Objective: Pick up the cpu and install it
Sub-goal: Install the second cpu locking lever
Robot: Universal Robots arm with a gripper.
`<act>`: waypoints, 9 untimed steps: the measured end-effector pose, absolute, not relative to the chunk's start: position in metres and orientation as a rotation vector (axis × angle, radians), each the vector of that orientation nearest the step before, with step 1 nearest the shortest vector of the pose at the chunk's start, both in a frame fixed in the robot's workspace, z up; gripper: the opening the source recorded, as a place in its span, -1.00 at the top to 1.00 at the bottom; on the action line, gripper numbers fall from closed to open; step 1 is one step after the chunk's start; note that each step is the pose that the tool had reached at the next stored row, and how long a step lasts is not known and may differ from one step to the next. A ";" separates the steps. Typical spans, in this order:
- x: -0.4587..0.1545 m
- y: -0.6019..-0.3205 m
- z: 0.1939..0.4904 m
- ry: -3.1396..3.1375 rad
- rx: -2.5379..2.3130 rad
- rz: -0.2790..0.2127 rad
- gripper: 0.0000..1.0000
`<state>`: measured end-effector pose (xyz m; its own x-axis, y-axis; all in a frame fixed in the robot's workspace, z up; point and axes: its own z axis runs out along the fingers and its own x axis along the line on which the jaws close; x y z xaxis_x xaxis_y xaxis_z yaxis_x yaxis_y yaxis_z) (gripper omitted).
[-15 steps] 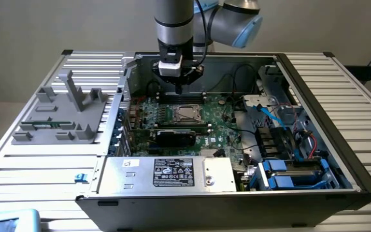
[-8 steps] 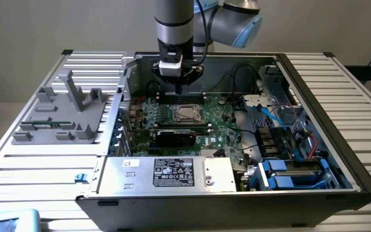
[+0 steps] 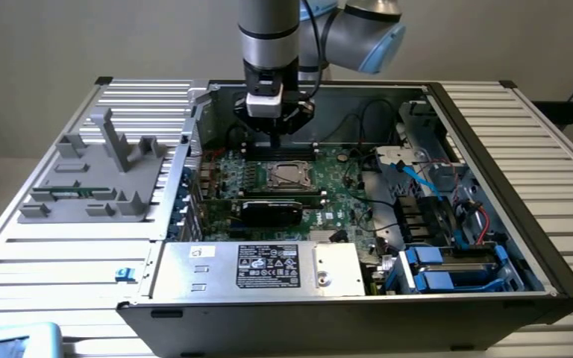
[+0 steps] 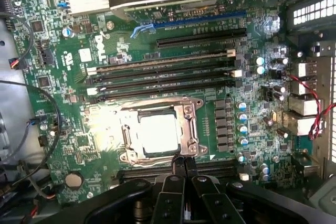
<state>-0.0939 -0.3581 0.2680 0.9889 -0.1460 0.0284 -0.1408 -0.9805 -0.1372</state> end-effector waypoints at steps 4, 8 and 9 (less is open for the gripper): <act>-0.094 -0.368 0.268 0.217 -2.984 -0.044 0.76; -0.094 -0.372 0.268 0.221 -2.946 -0.040 0.76; -0.094 -0.372 0.268 0.222 -2.933 -0.039 0.76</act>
